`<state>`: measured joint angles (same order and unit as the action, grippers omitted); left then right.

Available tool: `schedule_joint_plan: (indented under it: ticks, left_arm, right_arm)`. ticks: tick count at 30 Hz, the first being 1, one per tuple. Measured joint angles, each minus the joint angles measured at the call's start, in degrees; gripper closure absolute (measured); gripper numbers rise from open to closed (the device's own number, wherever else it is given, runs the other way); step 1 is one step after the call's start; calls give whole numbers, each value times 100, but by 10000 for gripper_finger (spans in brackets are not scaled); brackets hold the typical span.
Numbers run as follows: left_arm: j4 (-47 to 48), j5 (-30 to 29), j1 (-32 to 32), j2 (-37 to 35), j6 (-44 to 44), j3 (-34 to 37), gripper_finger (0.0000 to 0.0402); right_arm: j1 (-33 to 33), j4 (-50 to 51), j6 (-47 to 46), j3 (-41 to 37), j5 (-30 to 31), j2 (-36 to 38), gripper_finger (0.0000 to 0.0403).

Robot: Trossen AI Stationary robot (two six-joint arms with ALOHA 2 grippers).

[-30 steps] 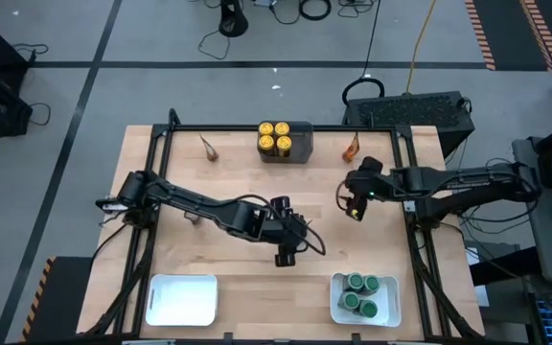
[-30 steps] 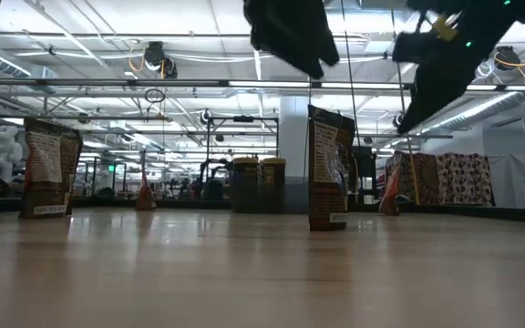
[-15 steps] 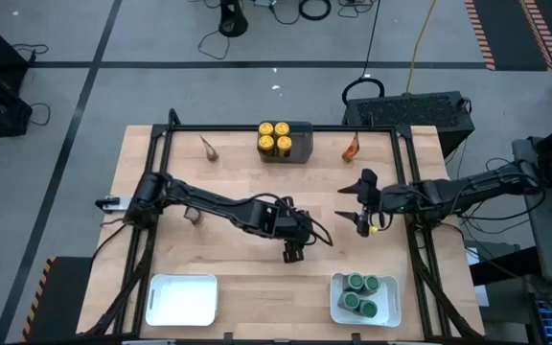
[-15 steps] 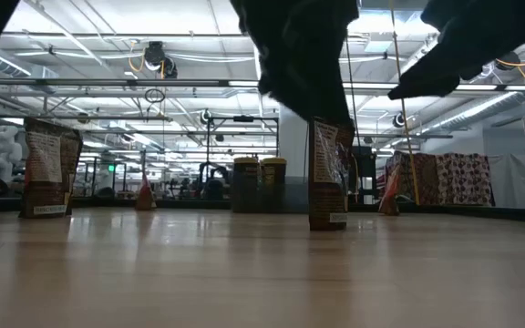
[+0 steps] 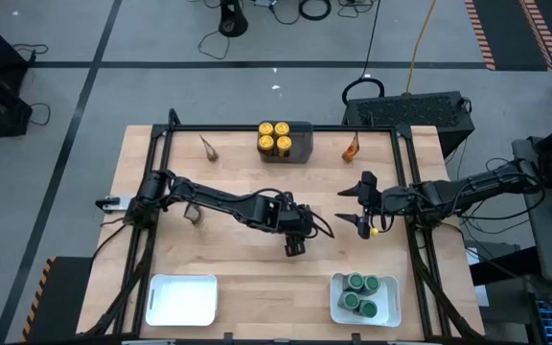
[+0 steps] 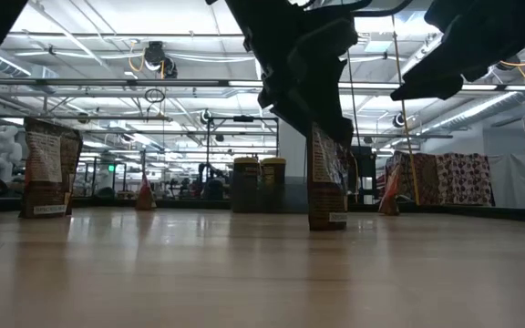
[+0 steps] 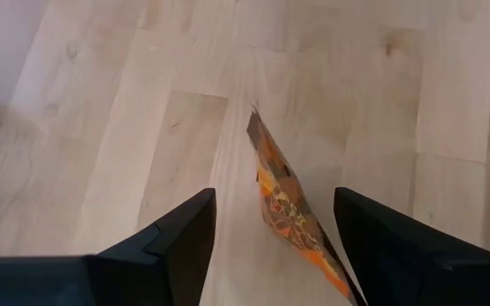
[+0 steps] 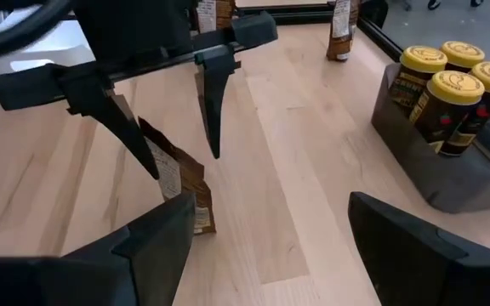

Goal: Sort spices by type
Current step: Put the bottom right orange seasoning pack into the left white bin

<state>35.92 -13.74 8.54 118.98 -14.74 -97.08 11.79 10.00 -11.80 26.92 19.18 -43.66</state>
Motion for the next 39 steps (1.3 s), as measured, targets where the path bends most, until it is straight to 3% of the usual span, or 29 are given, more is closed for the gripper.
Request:
schedule_joint_plan:
  ticks: [8,18,26,31,39]
  left_arm:
    - [9,0,-68,0,-42,0,237]
    - [27,298,-67,0,162,0,388]
    - [163,218,92,-2,690,-59,398]
    - [735,321,229,-453,802,-214,399]
    - [1603,671,833,-1570,-121,-212,400]
  right_arm:
    - [0,-7,1,0,0,0,111]
    - [0,-9,3,0,0,0,111]
    - [0,-25,40,2,2,0,111]
    - [0,-42,49,2,0,-4,111]
    - [0,-85,94,7,2,-2,111]
